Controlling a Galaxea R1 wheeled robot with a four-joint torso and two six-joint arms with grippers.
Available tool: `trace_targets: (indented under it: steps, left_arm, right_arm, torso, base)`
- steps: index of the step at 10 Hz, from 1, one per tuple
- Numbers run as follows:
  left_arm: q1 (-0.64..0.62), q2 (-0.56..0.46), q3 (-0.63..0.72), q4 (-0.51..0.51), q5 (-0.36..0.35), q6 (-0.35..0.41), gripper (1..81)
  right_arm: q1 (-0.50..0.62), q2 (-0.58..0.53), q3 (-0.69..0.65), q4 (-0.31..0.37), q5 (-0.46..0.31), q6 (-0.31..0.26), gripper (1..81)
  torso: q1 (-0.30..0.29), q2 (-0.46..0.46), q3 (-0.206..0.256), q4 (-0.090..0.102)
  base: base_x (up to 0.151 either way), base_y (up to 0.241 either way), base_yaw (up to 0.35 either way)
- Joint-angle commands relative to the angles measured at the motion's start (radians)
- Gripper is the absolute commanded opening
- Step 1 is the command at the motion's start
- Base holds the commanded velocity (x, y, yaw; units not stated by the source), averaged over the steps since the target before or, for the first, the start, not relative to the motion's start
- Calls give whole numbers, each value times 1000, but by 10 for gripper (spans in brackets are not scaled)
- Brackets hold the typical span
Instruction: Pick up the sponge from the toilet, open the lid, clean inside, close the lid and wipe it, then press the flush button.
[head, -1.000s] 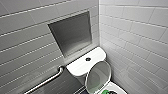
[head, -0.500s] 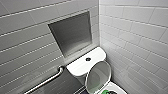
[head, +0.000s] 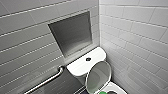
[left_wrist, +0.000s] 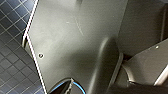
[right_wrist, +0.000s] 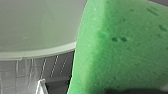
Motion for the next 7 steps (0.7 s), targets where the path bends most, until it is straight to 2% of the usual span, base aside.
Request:
trace_targets:
  steps: [1,4,5,7]
  left_arm:
    - [-3,-11,-4,1,72,9,811]
    - [-3,-9,-4,3,72,9,811]
    - [-3,-6,-4,3,72,9,811]
    - [-3,-5,-3,3,72,9,811]
  right_arm:
    - [-18,-59,62,-11,-44,-1,10]
    - [-66,-74,-21,-8,-43,1,10]
    - [-73,-96,-15,-6,-35,2,10]
    - [-89,-183,78,-8,-15,1,10]
  torso:
    - [0,0,0,0]
    - [0,0,0,0]
    - [0,0,0,0]
    - [0,0,0,0]
  base:
    - [0,0,0]
    - [0,0,0]
    - [0,0,0]
    - [0,0,0]
